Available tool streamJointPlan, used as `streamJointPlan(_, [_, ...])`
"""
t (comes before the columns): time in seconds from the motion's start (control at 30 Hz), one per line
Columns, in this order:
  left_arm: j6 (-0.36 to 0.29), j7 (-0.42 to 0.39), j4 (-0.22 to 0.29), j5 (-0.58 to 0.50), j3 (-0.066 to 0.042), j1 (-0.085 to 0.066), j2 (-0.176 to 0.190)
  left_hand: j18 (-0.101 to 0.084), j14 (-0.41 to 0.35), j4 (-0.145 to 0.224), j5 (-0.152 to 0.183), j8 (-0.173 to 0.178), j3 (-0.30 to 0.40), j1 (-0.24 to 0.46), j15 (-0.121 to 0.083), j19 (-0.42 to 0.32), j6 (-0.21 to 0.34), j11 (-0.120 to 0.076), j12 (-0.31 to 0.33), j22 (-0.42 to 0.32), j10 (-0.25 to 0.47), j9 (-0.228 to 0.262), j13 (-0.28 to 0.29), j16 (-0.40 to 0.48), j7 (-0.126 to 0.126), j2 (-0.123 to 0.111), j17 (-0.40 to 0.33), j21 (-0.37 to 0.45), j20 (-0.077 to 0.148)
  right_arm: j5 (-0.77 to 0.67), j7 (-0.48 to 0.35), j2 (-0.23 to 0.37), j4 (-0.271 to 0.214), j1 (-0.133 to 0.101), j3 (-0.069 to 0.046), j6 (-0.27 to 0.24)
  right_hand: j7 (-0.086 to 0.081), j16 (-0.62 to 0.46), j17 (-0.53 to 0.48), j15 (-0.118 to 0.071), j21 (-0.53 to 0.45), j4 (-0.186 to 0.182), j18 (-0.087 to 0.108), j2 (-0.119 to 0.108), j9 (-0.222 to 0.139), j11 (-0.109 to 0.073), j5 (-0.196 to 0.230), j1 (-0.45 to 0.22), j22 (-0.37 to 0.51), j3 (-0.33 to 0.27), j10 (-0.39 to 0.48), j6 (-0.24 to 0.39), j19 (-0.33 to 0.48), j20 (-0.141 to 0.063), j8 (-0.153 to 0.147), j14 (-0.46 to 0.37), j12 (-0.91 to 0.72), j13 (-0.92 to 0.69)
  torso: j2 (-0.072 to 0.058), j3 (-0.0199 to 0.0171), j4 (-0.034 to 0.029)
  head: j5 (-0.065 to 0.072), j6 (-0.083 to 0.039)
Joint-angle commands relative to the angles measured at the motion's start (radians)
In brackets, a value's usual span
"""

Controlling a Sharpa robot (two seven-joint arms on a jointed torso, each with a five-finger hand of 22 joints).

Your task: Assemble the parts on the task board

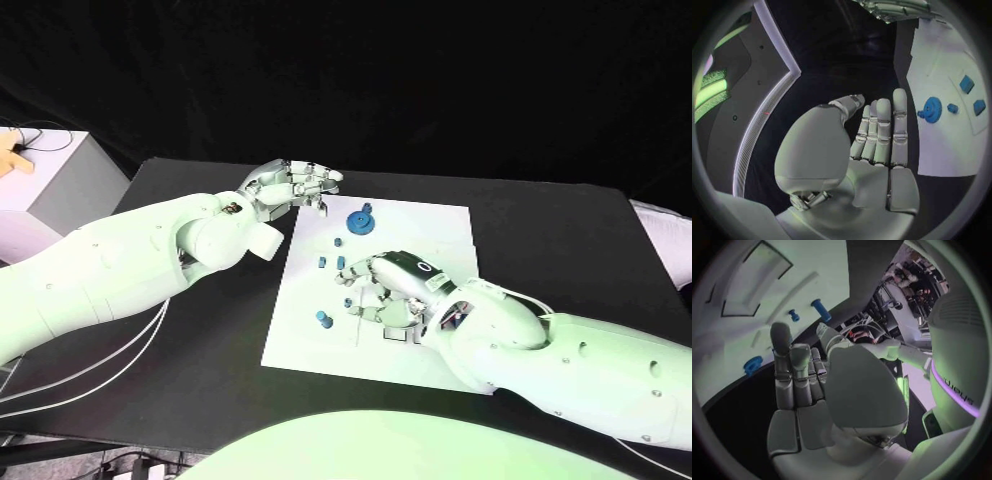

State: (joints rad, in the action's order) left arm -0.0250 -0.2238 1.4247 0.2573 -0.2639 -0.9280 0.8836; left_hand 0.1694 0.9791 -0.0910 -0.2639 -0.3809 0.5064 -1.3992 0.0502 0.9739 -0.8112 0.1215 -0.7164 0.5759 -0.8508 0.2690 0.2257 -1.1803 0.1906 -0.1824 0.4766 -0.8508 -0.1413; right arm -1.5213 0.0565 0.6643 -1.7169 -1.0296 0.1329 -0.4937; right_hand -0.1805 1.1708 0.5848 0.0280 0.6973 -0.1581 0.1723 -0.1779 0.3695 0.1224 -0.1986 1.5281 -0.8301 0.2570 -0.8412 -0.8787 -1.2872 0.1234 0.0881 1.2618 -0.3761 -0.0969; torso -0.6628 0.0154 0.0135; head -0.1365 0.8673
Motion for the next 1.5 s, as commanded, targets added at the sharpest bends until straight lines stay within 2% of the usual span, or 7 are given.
streamJointPlan(0.03, [0.014, -0.008, -0.001, 0.001, -0.001, 0.000, -0.002, 0.015, -0.007, -0.002, -0.001, -0.005, -0.004, 0.002, -0.001, 0.008, 0.008, -0.001, 0.001, -0.001, 0.009, -0.001, -0.002, 0.005, -0.001, 0.008, 0.000, 0.004, 0.001, 0.282, -0.128, 0.042, -0.021, -0.021, -0.005, -0.043, 0.000, 0.041, 0.070, -0.005, 0.081, -0.003, -0.020, -0.005, -0.002, -0.005, -0.016, -0.005, -0.068, 0.049, -0.065, -0.027, -0.038, -0.005, 0.008, 0.045, -0.024, 0.006, 0.001, -0.0005, 0.0006, 0.008, -0.006])
streamJointPlan(0.2, [0.008, -0.017, -0.002, 0.000, -0.001, 0.004, -0.001, 0.015, -0.007, -0.003, -0.001, -0.006, -0.005, 0.002, -0.001, 0.008, 0.009, -0.001, 0.001, -0.002, 0.010, -0.002, -0.002, 0.005, -0.001, 0.008, 0.001, 0.004, 0.001, 0.470, -0.134, 0.146, -0.058, -0.067, -0.009, 0.060, 0.018, 0.216, 0.467, -0.037, 0.440, -0.041, -0.083, -0.018, -0.004, -0.050, 0.007, -0.077, -0.369, 0.135, -0.294, -0.076, -0.172, -0.034, 0.026, 0.202, -0.105, -0.031, 0.004, -0.0021, 0.0036, 0.019, -0.013])
streamJointPlan(0.37, [0.001, -0.024, 0.000, -0.002, -0.001, 0.008, 0.002, 0.015, -0.007, -0.003, -0.001, -0.006, -0.005, 0.002, -0.001, 0.008, 0.009, -0.001, 0.001, -0.002, 0.009, -0.002, -0.002, 0.005, -0.001, 0.009, 0.001, 0.004, 0.001, 0.548, -0.057, 0.238, -0.074, -0.093, -0.011, 0.138, 0.050, 0.209, 0.467, -0.064, 0.505, -0.070, -0.095, -0.040, 0.019, -0.082, 0.014, -0.144, -0.428, 0.101, -0.368, -0.114, -0.188, -0.059, 0.068, 0.205, -0.282, -0.198, 0.007, -0.0027, 0.0074, 0.040, -0.016])
streamJointPlan(0.47, [-0.002, -0.026, 0.004, -0.003, -0.001, 0.010, 0.006, 0.015, -0.006, -0.003, -0.001, -0.006, -0.005, 0.002, -0.001, 0.008, 0.009, -0.001, 0.000, -0.002, 0.008, -0.002, -0.002, 0.005, -0.001, 0.009, 0.001, 0.005, 0.001, 0.560, 0.003, 0.290, -0.081, -0.101, -0.011, 0.181, 0.078, 0.295, 0.682, -0.077, 0.605, -0.106, -0.114, -0.025, 0.070, -0.100, 0.022, -0.196, -0.517, 0.066, -0.568, -0.145, -0.212, -0.073, 0.131, 0.251, -0.955, -1.086, 0.009, -0.0029, 0.0085, 0.059, -0.016])
streamJointPlan(0.6, [-0.005, -0.027, 0.012, -0.004, -0.001, 0.018, 0.014, 0.015, -0.006, -0.003, -0.001, -0.006, -0.005, 0.002, -0.001, 0.008, 0.009, -0.001, 0.000, -0.002, 0.008, -0.002, -0.002, 0.005, -0.001, 0.009, 0.001, 0.005, 0.001, 0.534, 0.086, 0.353, -0.094, -0.105, -0.010, 0.215, 0.085, 0.334, 0.787, -0.084, 0.661, -0.129, -0.125, -0.007, 0.109, -0.107, 0.017, -0.259, -0.568, 0.032, -0.644, -0.150, -0.225, -0.077, 0.175, 0.269, -1.101, -1.315, 0.009, -0.0050, 0.0113, 0.075, -0.016])
streamJointPlan(0.8, [-0.008, -0.028, 0.028, -0.005, -0.001, 0.030, 0.025, 0.015, -0.006, -0.004, -0.001, -0.006, -0.005, 0.002, -0.001, 0.008, 0.009, -0.002, -0.002, -0.002, 0.007, -0.002, -0.002, 0.005, -0.001, 0.010, 0.001, 0.005, 0.001, 0.445, 0.200, 0.413, -0.122, -0.102, -0.005, 0.232, 0.094, 0.367, 0.881, -0.088, 0.706, -0.133, -0.134, -0.015, 0.130, -0.113, -0.082, -0.365, -0.608, -0.039, -0.681, -0.153, -0.236, -0.081, 0.201, 0.286, -1.146, -1.394, 0.011, -0.0033, 0.0121, 0.090, -0.016])
streamJointPlan(1.5, [0.004, -0.029, 0.051, -0.001, -0.001, 0.042, 0.030, 0.015, -0.006, -0.005, -0.001, -0.007, -0.005, 0.003, -0.001, 0.009, 0.008, -0.002, -0.003, -0.002, 0.006, -0.002, -0.002, 0.005, -0.002, 0.011, 0.001, 0.005, 0.000, 0.206, 0.391, 0.372, -0.131, -0.033, 0.004, 0.199, 0.103, 0.380, 0.928, -0.093, 0.740, -0.136, -0.141, 0.028, 0.155, -0.121, -0.076, -0.394, -0.642, -0.240, -0.683, -0.149, -0.243, -0.086, 0.242, 0.295, -1.141, -1.405, 0.012, -0.0023, 0.0132, 0.103, -0.014])
